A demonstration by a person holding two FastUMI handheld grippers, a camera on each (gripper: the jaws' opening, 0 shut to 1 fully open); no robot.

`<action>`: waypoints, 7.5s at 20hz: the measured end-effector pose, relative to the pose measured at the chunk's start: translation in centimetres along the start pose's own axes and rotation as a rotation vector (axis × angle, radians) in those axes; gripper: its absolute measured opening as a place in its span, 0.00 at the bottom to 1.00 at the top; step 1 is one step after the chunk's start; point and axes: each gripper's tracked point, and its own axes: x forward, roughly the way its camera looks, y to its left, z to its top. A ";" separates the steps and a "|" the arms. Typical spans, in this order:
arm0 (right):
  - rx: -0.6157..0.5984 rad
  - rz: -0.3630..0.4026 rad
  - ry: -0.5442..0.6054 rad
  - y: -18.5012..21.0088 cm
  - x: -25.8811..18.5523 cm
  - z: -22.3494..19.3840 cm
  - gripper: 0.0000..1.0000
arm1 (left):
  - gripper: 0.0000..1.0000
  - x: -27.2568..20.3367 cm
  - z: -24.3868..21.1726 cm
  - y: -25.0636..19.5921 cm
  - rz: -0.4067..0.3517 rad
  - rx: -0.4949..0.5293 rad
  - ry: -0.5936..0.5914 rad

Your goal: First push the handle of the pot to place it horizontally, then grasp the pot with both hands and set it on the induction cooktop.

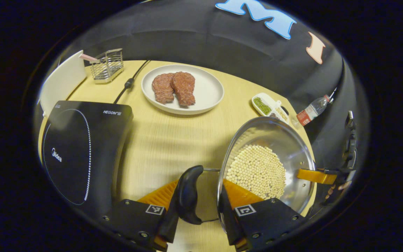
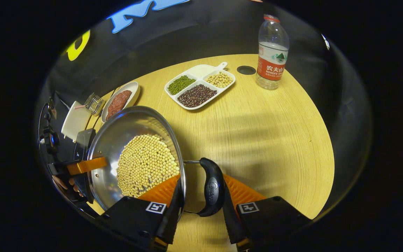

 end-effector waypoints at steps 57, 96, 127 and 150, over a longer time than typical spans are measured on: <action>-0.024 0.071 0.018 31.1 -7.7 -10.4 0.48 | 0.51 -24.0 -0.6 26.8 0.058 0.015 -0.089; -0.008 0.106 -0.021 38.6 3.3 -2.0 0.48 | 0.53 -16.4 8.1 37.7 0.072 0.001 -0.113; -0.131 -0.031 -0.537 21.3 -22.6 0.9 0.98 | 0.73 -40.1 13.2 17.6 0.255 0.154 -0.588; -0.084 -0.131 -0.950 1.7 -41.7 -1.6 0.98 | 0.70 -51.7 3.3 -11.9 0.230 0.164 -1.035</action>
